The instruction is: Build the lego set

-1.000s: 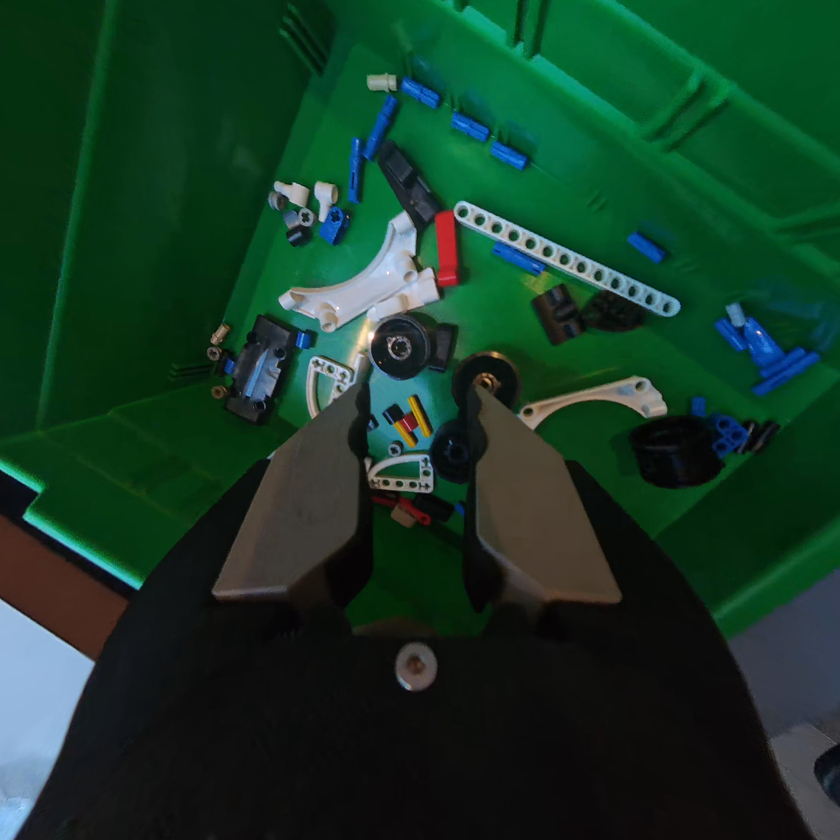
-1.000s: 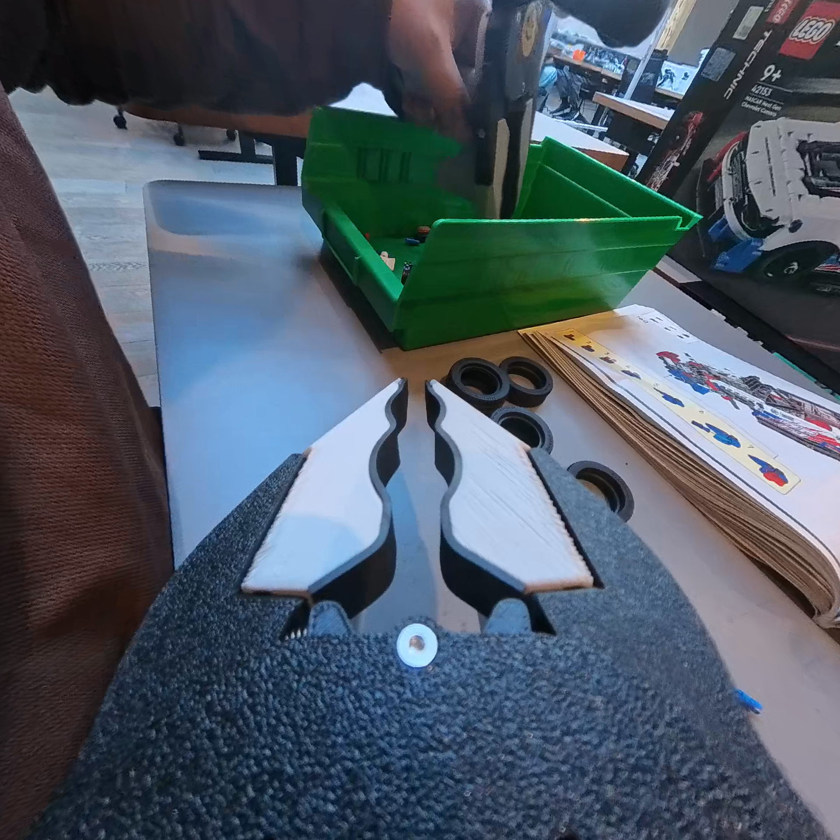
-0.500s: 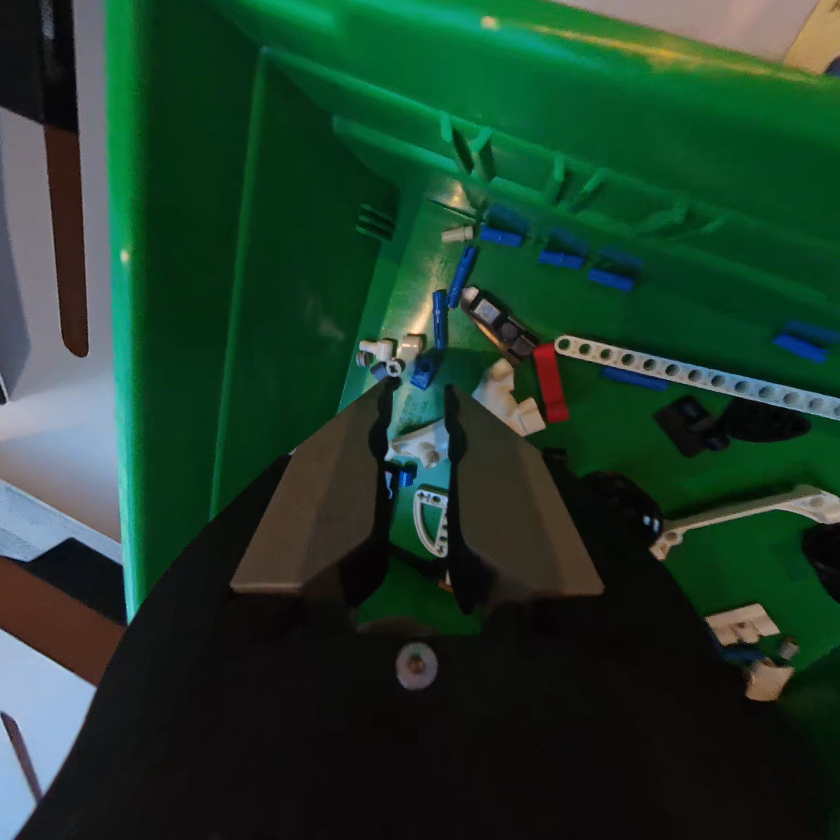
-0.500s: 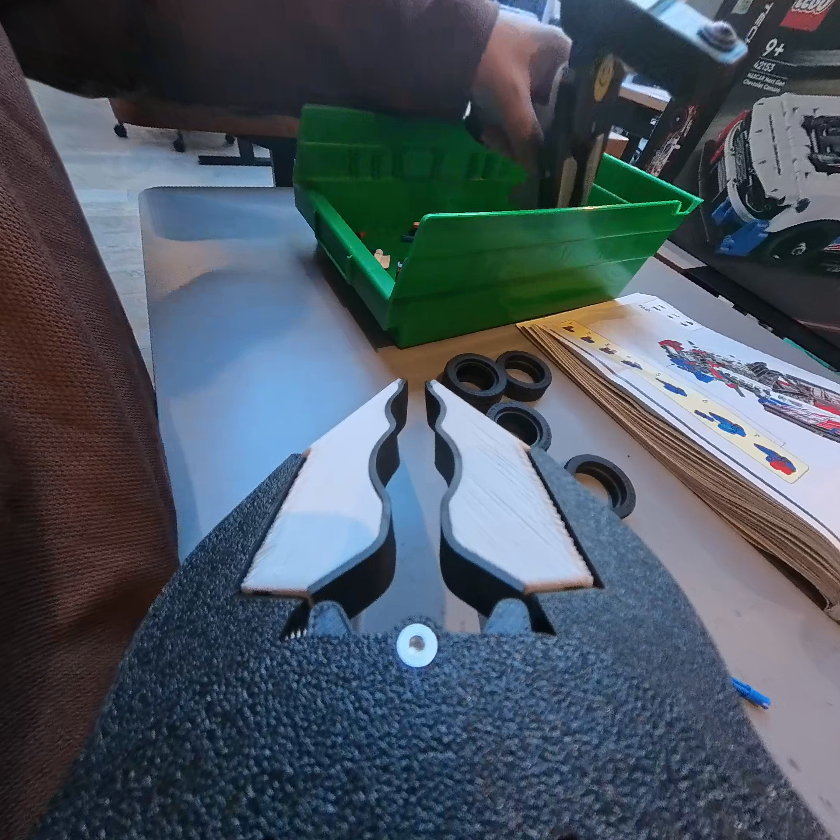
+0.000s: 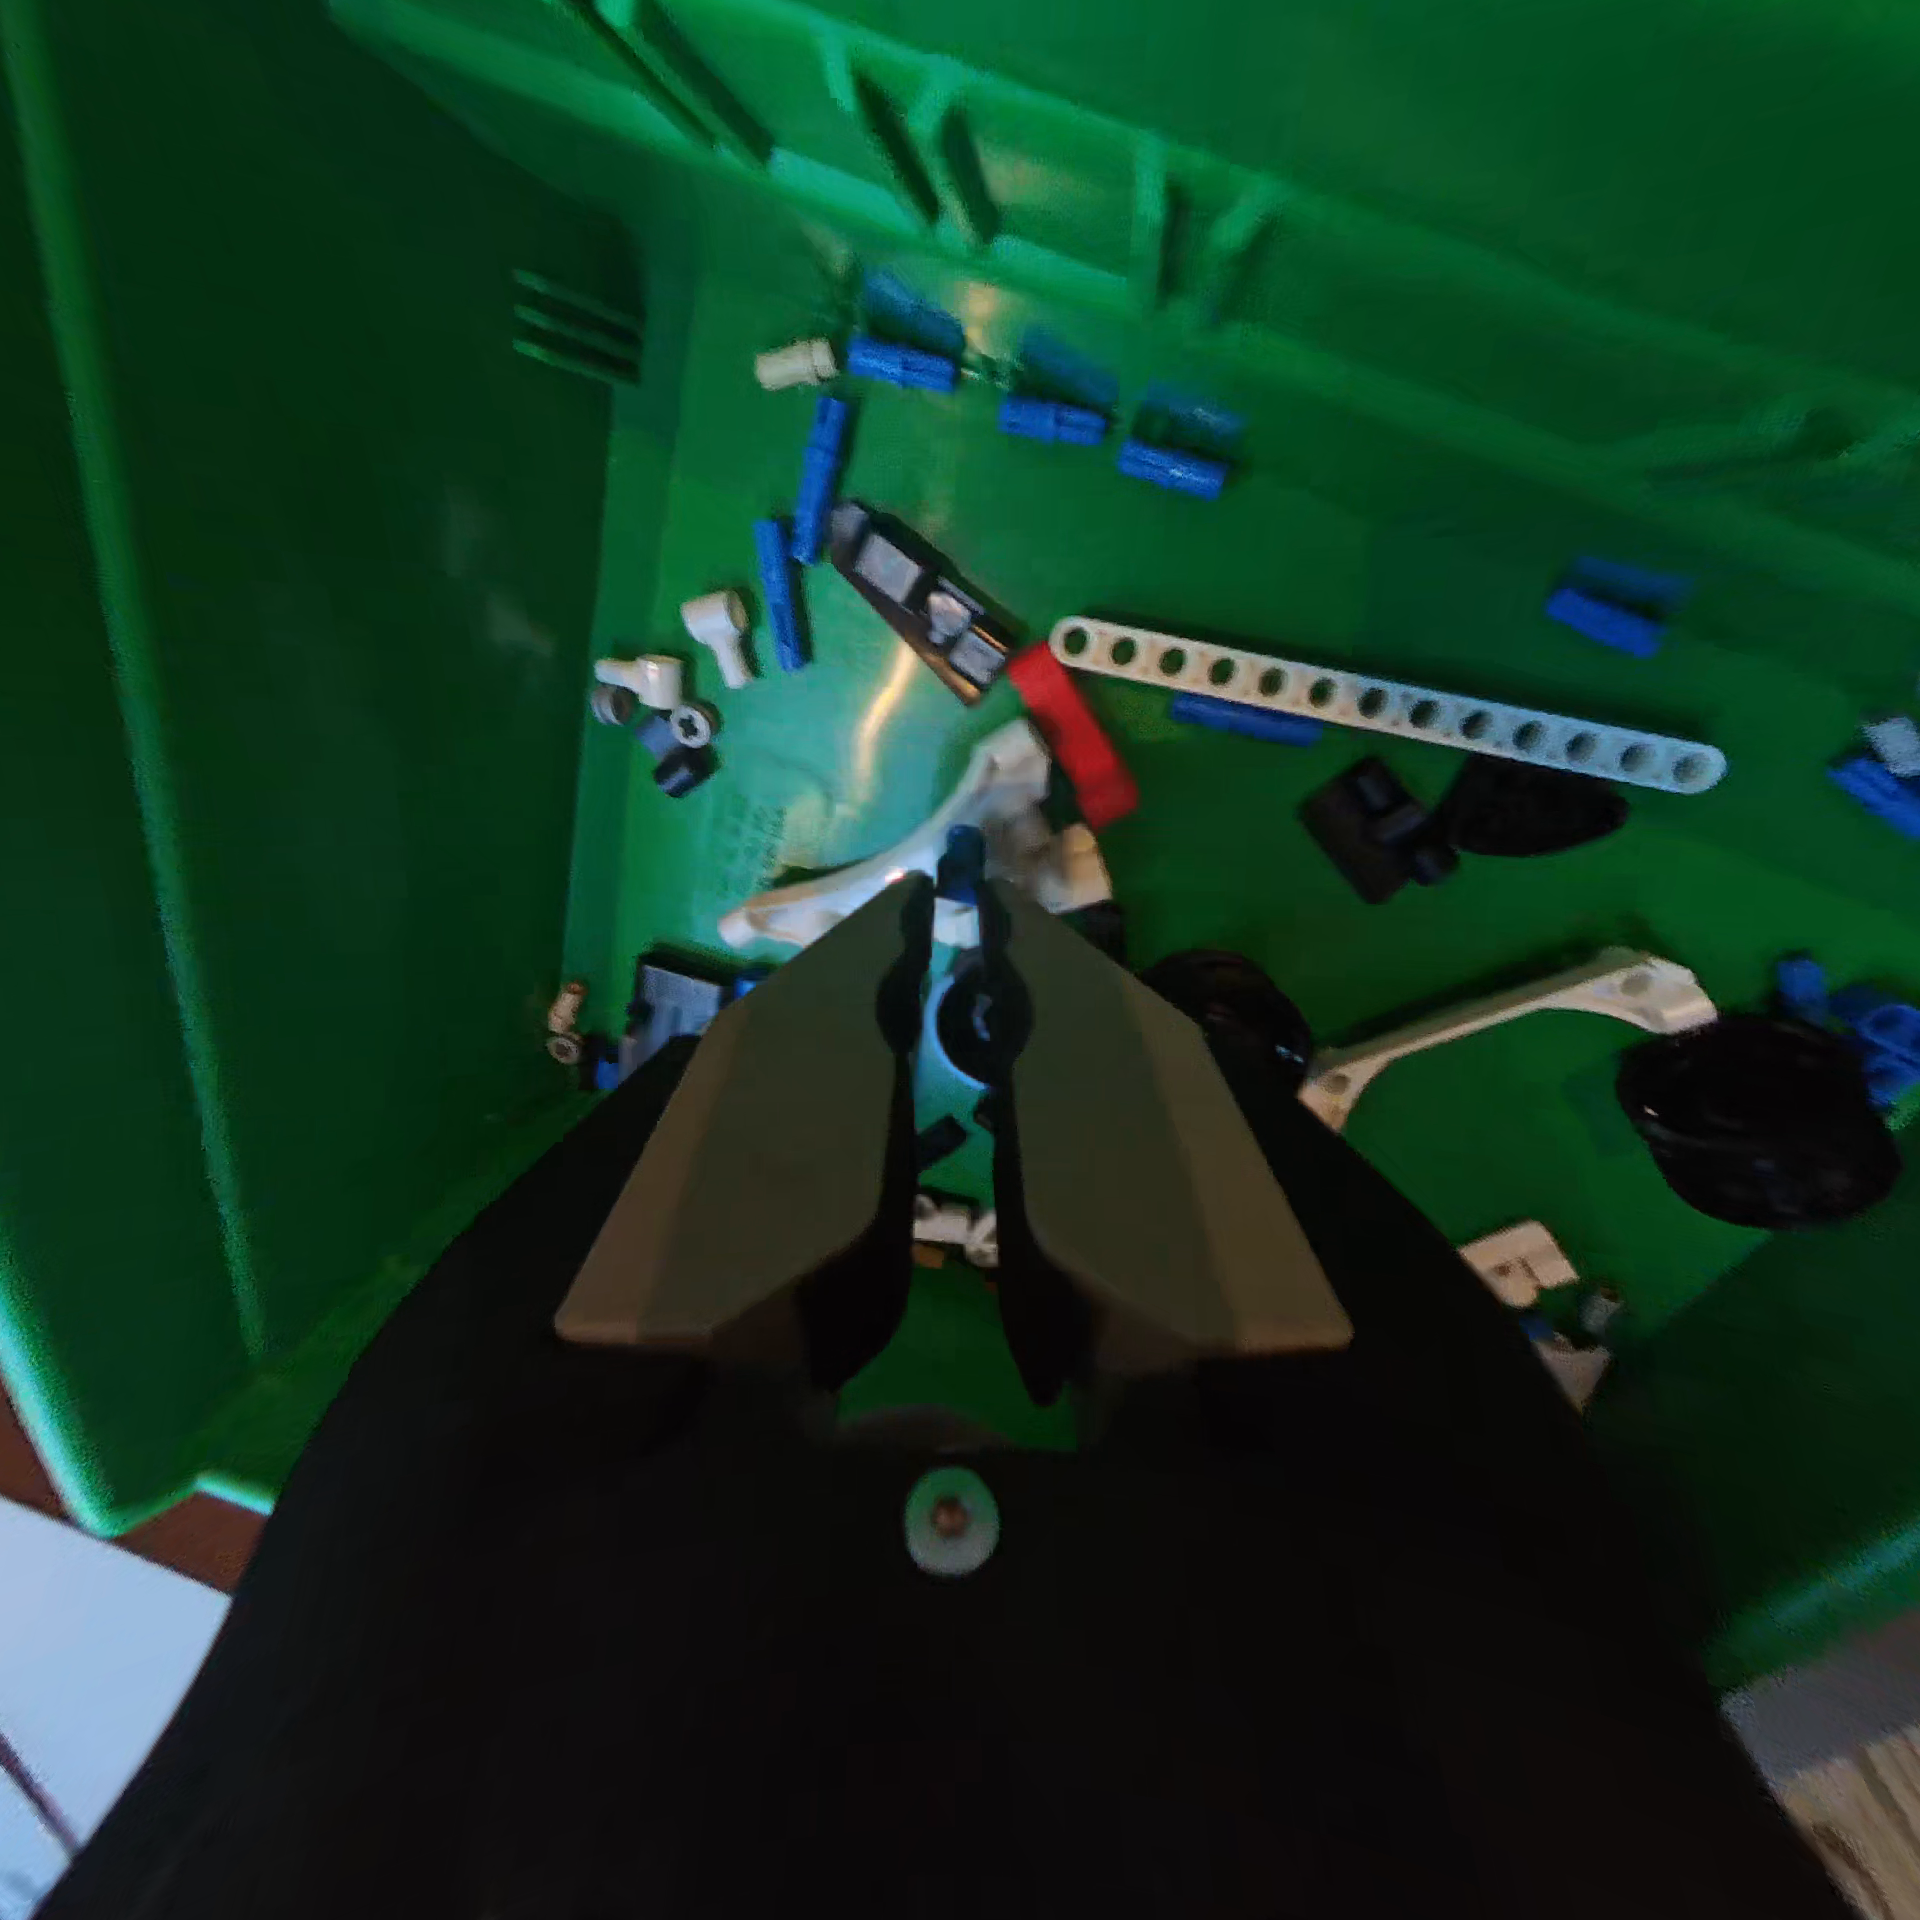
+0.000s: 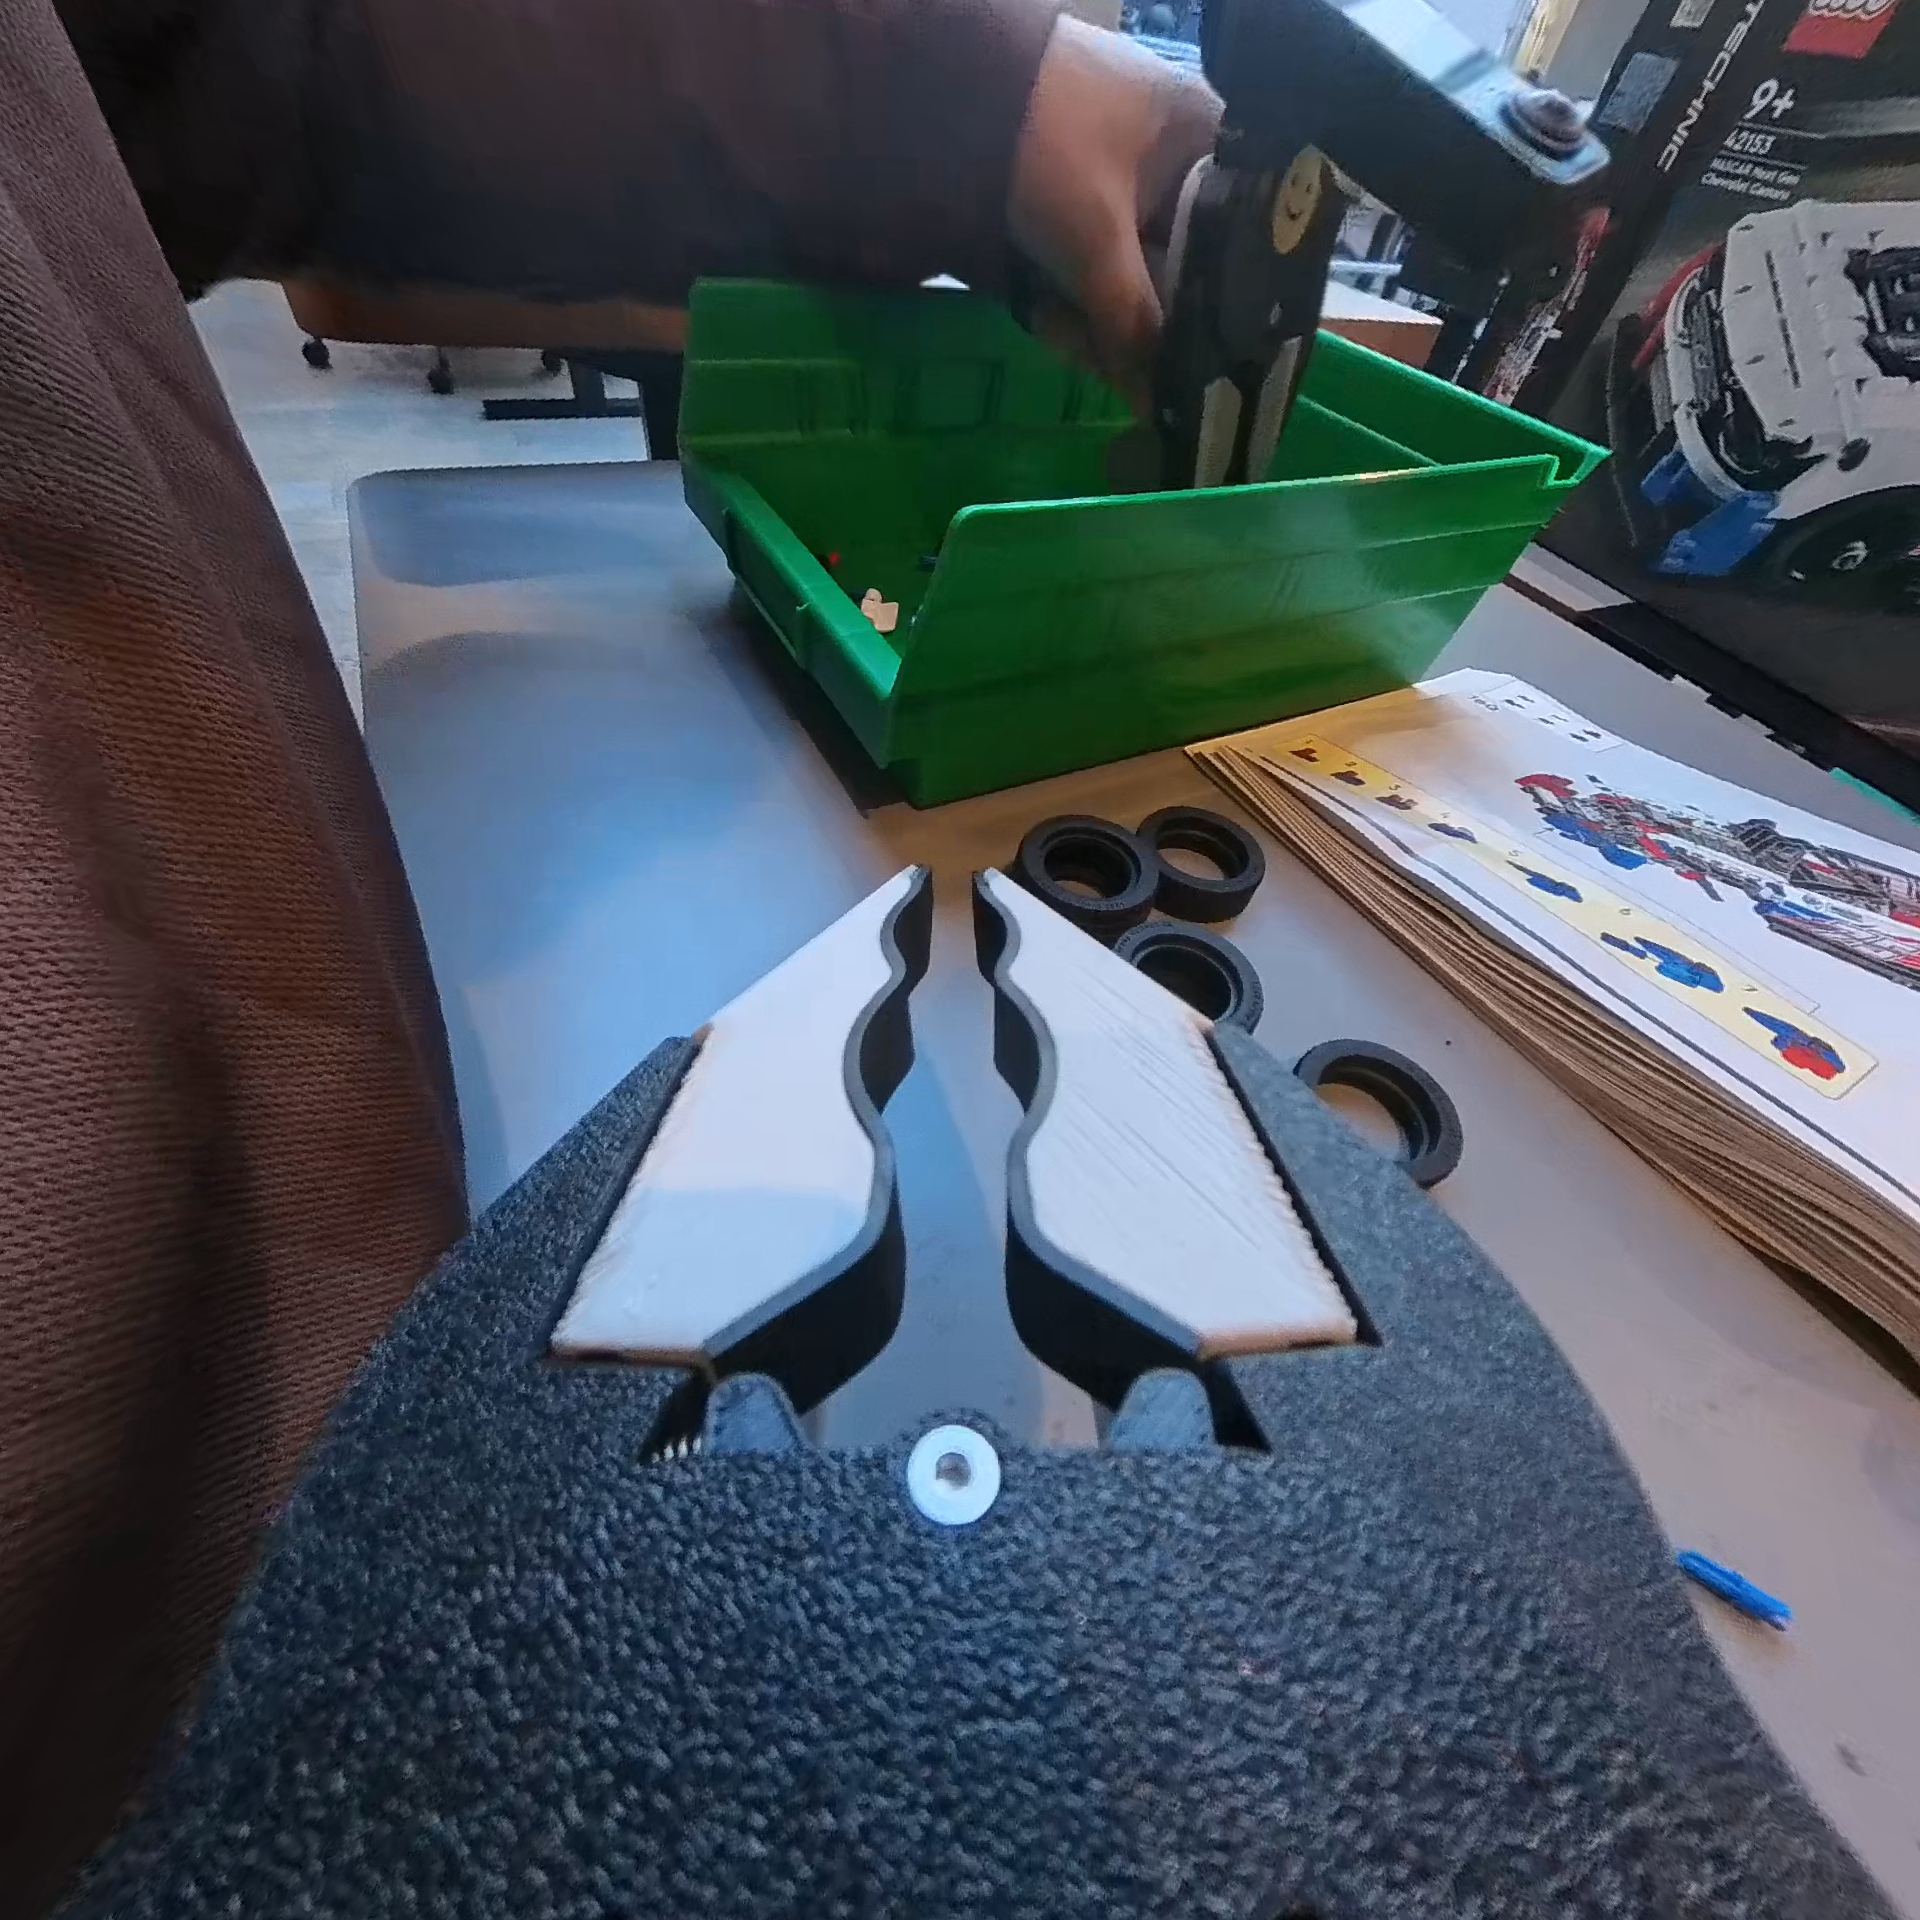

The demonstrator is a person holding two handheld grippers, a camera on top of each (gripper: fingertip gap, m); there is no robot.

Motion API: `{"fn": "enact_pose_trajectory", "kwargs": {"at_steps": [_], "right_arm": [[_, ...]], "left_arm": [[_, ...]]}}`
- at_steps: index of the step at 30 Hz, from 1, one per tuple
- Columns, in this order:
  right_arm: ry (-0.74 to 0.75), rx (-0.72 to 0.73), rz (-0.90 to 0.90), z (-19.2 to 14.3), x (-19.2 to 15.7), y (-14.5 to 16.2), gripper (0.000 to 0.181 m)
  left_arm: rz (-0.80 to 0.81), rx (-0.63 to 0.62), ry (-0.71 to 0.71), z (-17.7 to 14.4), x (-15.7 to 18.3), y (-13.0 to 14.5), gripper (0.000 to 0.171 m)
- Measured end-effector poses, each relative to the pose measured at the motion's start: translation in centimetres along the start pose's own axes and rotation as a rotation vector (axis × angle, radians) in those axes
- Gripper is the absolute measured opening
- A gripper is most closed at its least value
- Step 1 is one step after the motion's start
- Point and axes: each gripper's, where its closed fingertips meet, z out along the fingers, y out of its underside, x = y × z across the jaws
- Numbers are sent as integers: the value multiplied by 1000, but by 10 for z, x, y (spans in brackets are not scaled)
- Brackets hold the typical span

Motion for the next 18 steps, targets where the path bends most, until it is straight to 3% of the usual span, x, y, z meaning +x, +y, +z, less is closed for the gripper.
{"fn": "enact_pose_trajectory", "kwargs": {"at_steps": [3,5,11,18], "right_arm": [[-2,1,9,0,1,0,7],[-3,1,15,1,3,0,7],[-5,0,42,6,10,0,7],[-18,-5,76,16,20,-1,7]], "left_arm": [[-26,-2,51,0,15,6,6],[-37,11,14,-3,14,8,6],[-120,148,32,-22,19,-1,5],[-133,160,62,-21,32,4,5]]}}
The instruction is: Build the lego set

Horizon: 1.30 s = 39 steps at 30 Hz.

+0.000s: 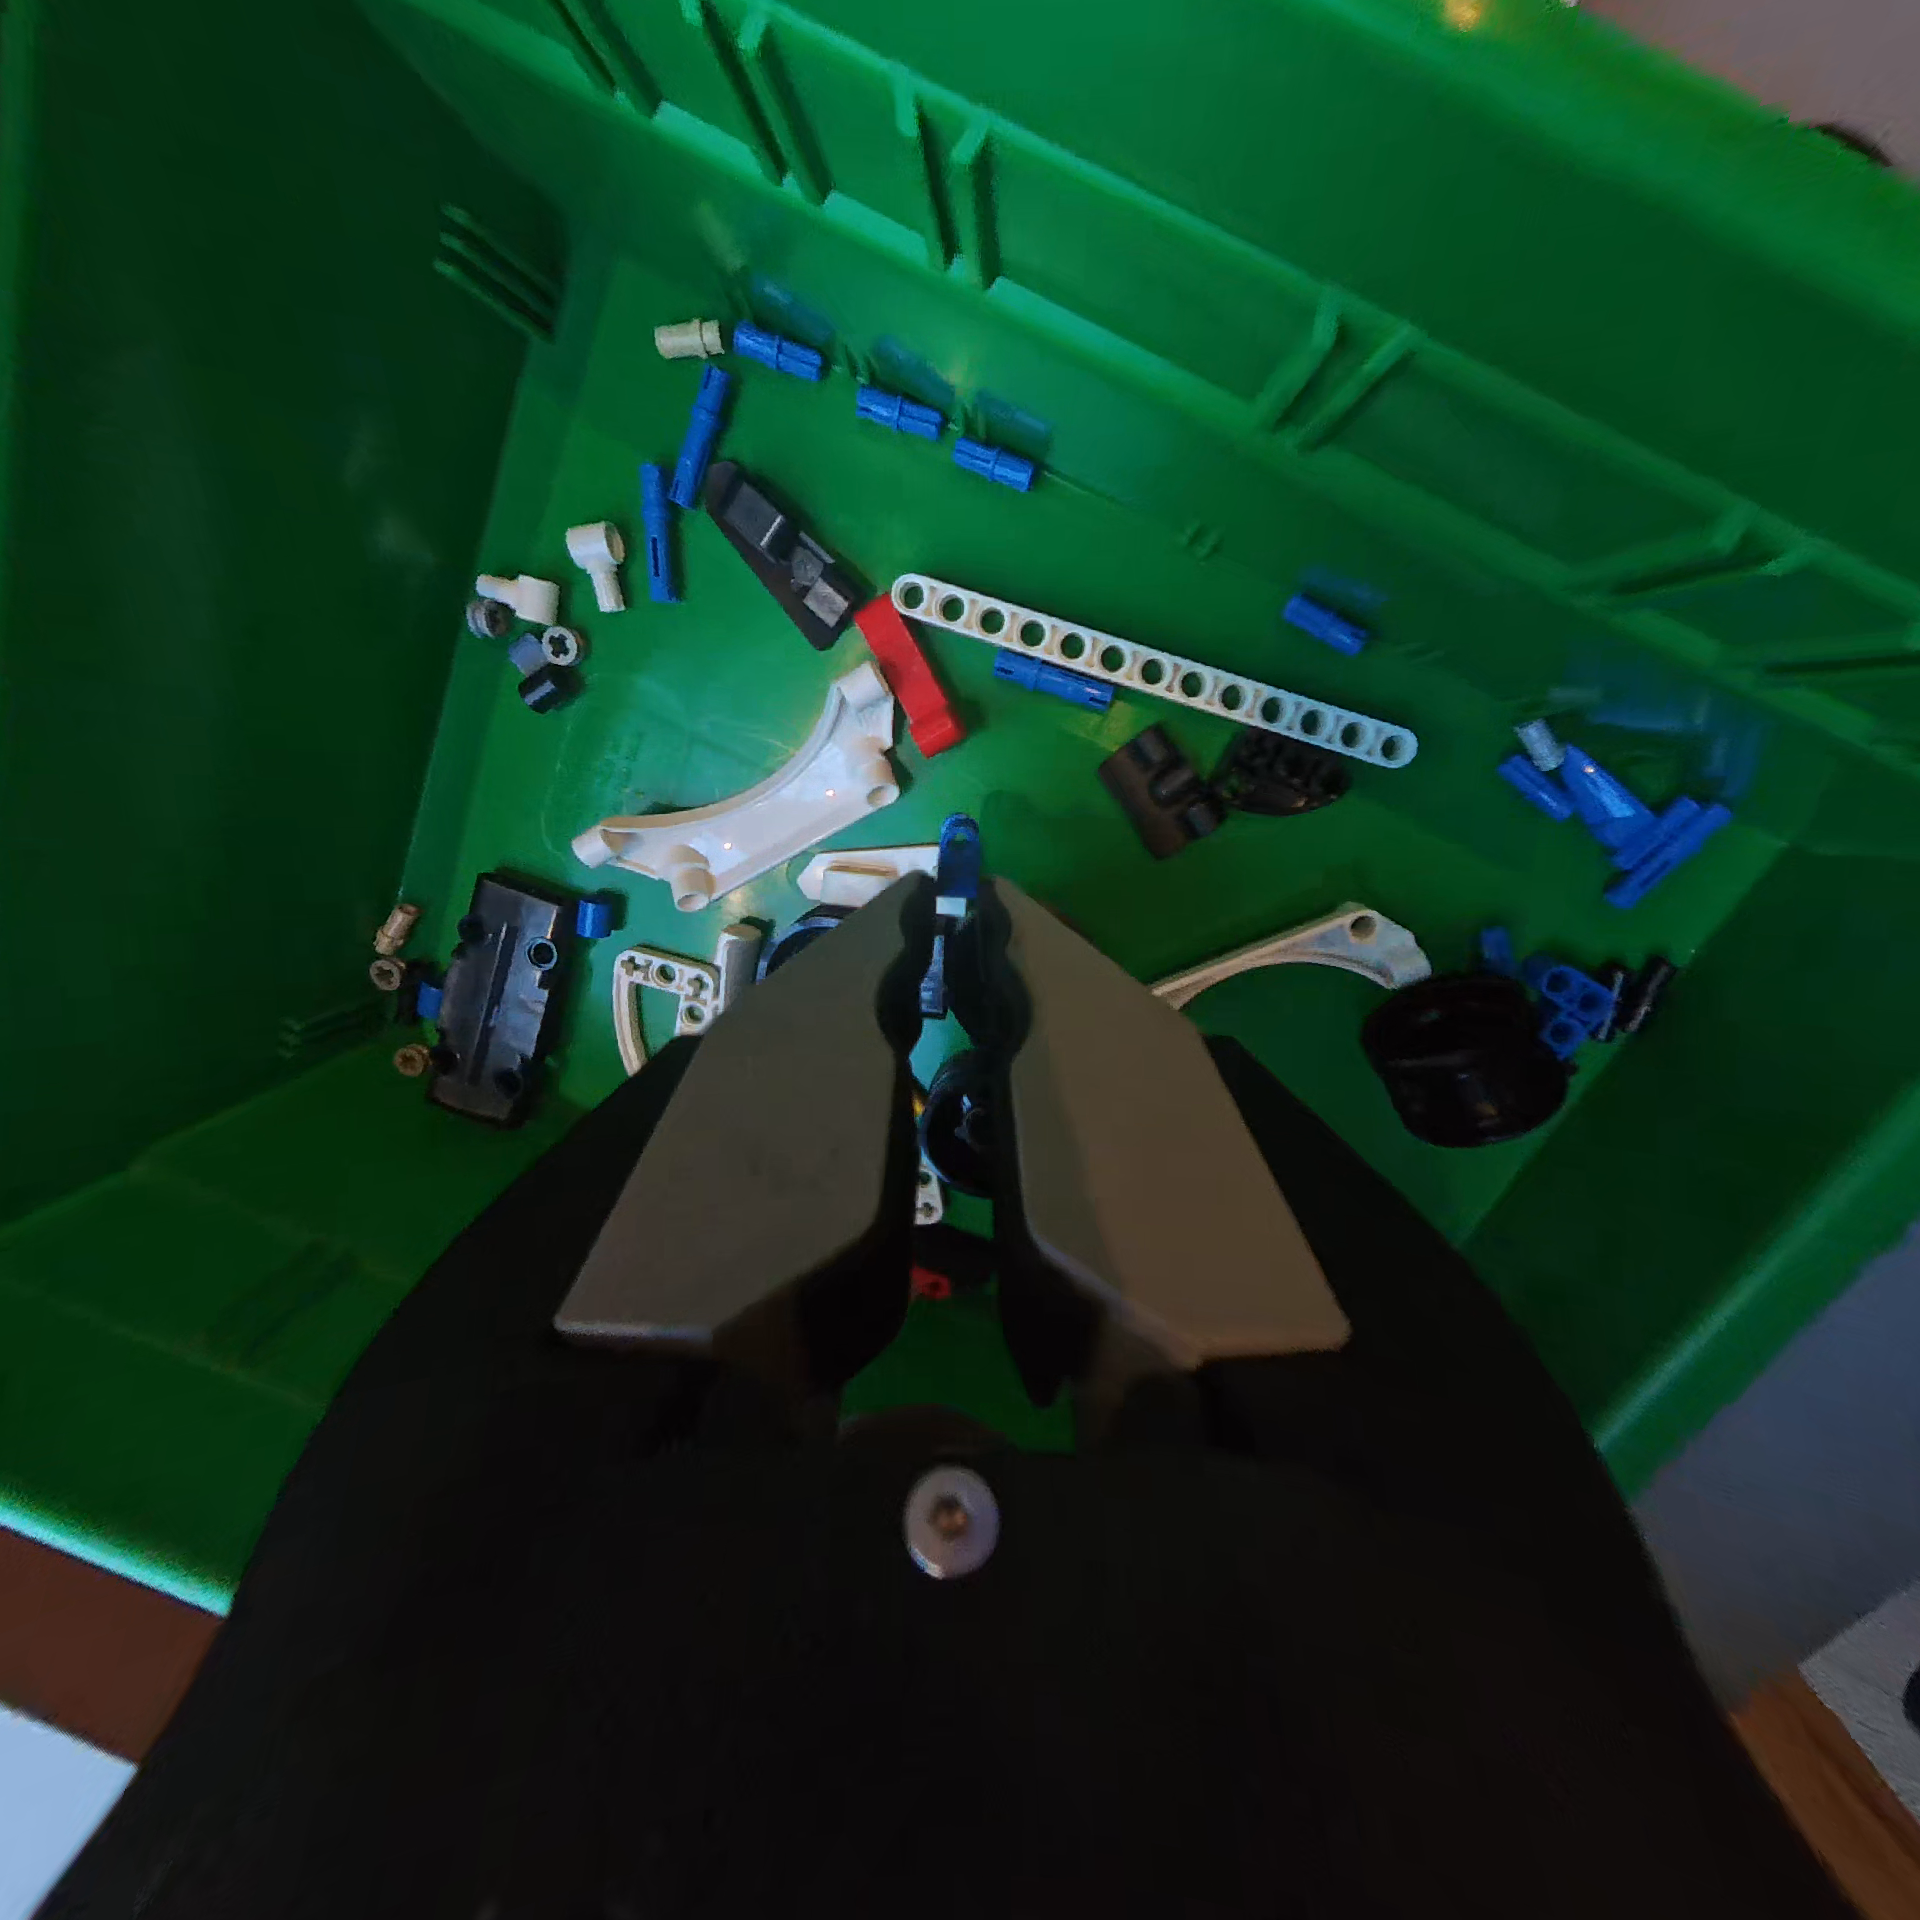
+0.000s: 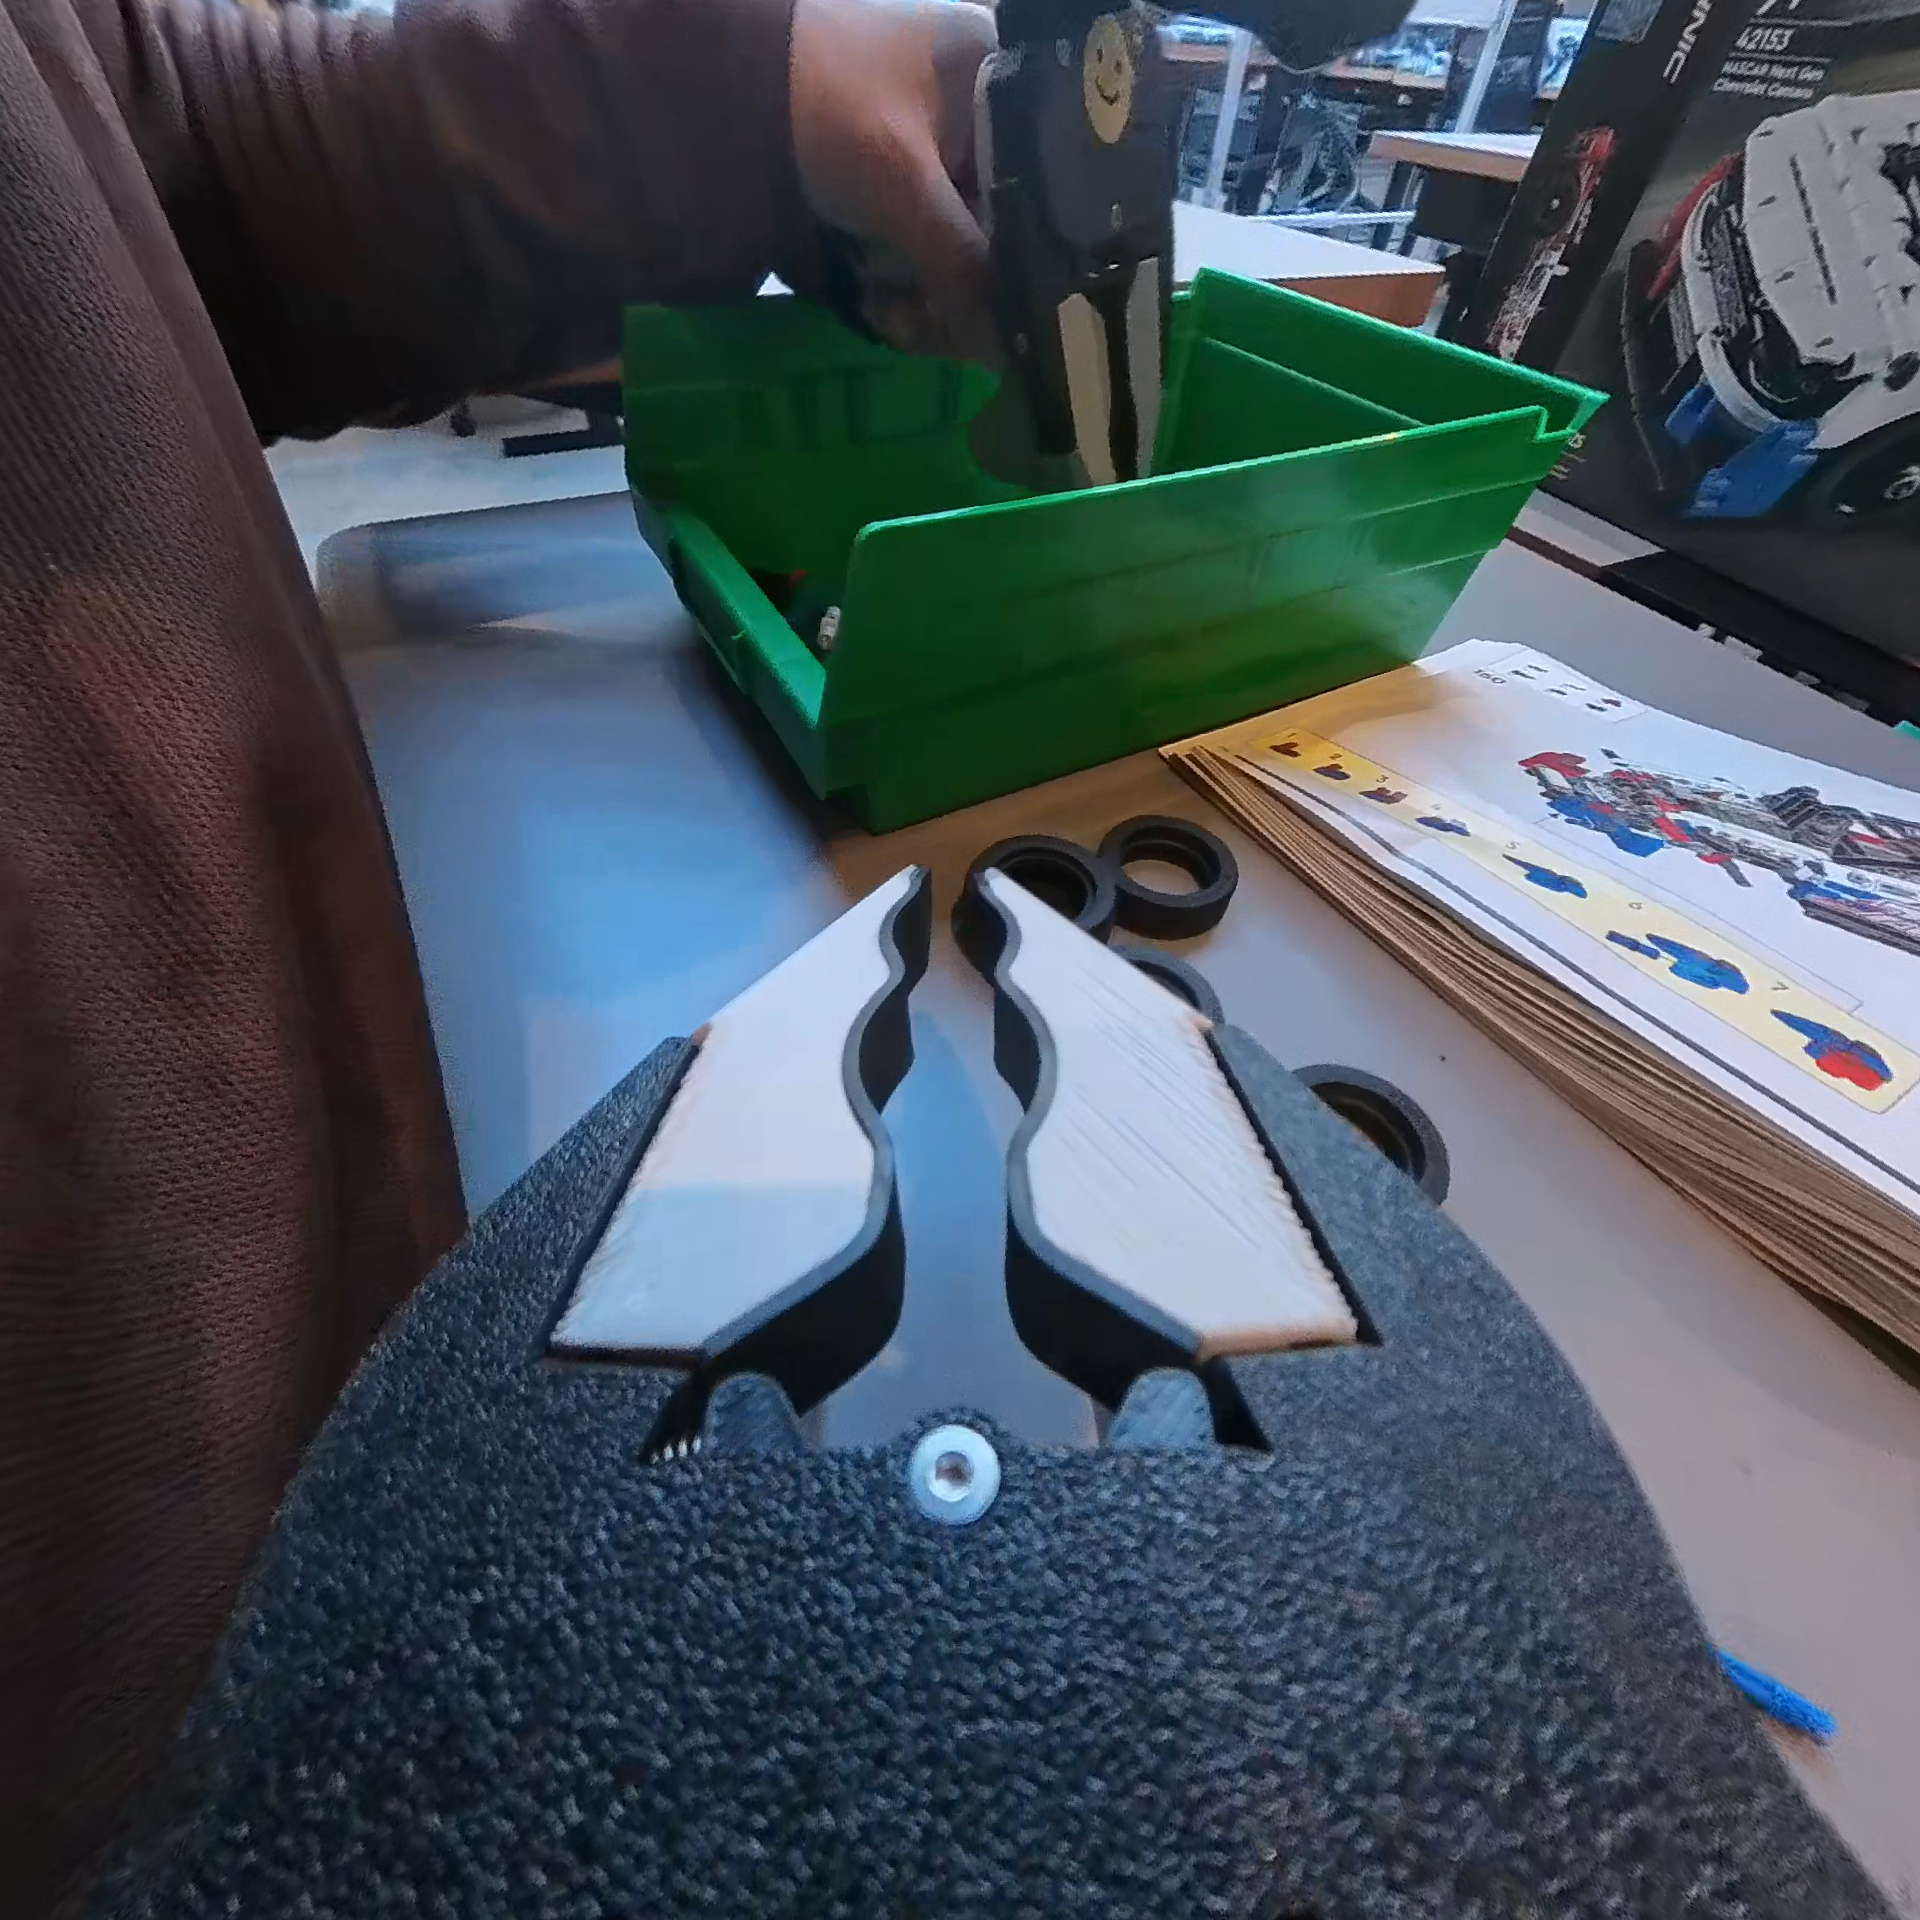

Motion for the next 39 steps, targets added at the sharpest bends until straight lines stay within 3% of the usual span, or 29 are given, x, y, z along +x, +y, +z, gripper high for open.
{"fn": "enact_pose_trajectory", "kwargs": {"at_steps": [5,8,14,21,25,27,30,34,39], "right_arm": [[-3,2,22,4,5,-1,8],[1,1,18,6,7,-1,9],[31,20,-5,4,9,-4,9],[70,82,-36,5,14,-18,11],[65,39,-55,6,19,-44,37],[62,48,-131,0,17,-65,44],[61,25,-316,-11,3,-83,41],[129,-39,-539,-22,-12,-79,32],[138,-53,-566,-38,-32,-68,20]], "left_arm": [[-85,107,126,-4,11,-14,5],[-132,175,116,-7,3,-21,5],[-267,373,256,-43,22,-44,4],[-366,565,429,-98,73,-65,4],[-415,662,579,-126,116,-80,4],[-432,676,650,-131,140,-87,4],[-445,672,737,-131,175,-95,4],[-449,638,848,-128,216,-102,5],[-425,598,899,-122,250,-103,4]]}}
